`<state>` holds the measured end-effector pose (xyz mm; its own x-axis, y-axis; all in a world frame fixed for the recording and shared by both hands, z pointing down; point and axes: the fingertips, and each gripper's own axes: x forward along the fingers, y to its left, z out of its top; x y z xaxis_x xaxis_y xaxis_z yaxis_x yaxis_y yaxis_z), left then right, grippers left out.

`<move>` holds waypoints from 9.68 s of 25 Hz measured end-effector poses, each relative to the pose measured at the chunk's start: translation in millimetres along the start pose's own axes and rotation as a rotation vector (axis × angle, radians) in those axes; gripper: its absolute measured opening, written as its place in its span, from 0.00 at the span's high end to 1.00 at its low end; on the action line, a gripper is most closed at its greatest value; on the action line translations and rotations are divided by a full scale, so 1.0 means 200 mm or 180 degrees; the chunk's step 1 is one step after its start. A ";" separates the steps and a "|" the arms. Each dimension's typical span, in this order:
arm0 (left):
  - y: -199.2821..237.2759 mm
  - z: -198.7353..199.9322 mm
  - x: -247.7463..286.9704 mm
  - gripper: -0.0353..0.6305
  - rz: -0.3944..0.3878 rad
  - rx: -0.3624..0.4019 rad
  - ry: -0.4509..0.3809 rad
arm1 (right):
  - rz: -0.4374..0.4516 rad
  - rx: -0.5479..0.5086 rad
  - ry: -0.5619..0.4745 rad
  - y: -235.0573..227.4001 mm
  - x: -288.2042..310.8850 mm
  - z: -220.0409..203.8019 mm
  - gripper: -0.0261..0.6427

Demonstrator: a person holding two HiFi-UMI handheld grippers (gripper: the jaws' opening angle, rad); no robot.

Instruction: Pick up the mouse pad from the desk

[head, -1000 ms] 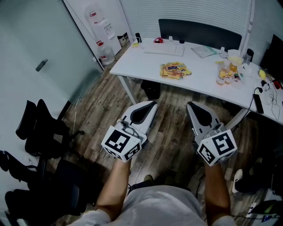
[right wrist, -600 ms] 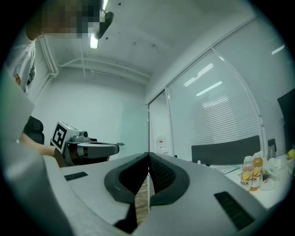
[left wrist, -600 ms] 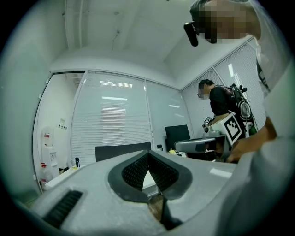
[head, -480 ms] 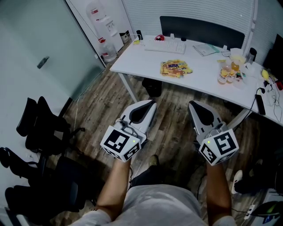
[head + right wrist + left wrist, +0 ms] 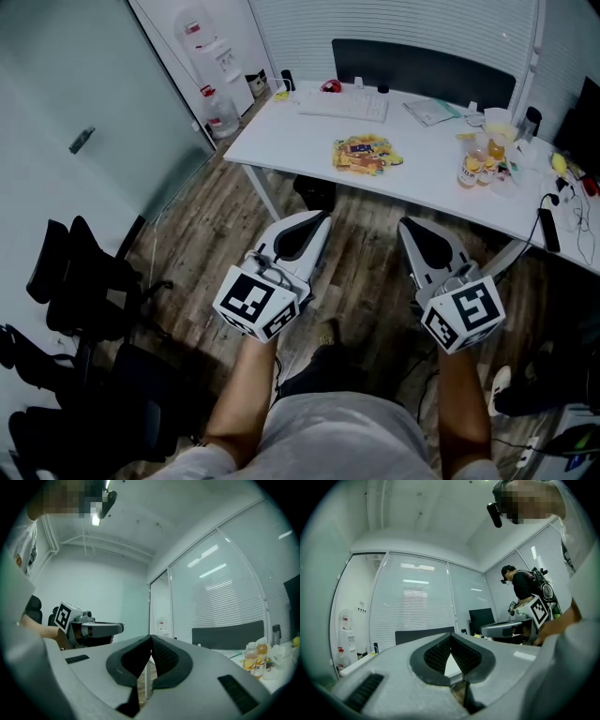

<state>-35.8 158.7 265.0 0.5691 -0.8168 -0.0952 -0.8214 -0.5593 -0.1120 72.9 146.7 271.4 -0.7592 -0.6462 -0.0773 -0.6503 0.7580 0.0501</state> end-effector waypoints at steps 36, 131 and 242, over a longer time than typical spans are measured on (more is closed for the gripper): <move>1.01 -0.33 0.64 0.92 -0.0508 0.0018 0.0134 | -0.0622 0.0010 0.0414 -0.58 0.95 -0.27 0.94; 1.31 -1.81 1.40 0.46 0.0235 -0.1161 0.3055 | -0.0244 0.0470 0.3016 -1.54 1.36 -1.67 0.52; 1.33 -0.91 1.62 0.91 -0.1913 0.0167 0.0943 | -0.0527 -0.0017 0.1341 -1.64 1.28 -1.04 0.63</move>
<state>-76.1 -280.0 384.3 0.8861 -0.3742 0.2733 -0.3579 -0.9273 -0.1092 86.4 -285.7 443.0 -0.5887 -0.7391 0.3274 -0.7632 0.6417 0.0764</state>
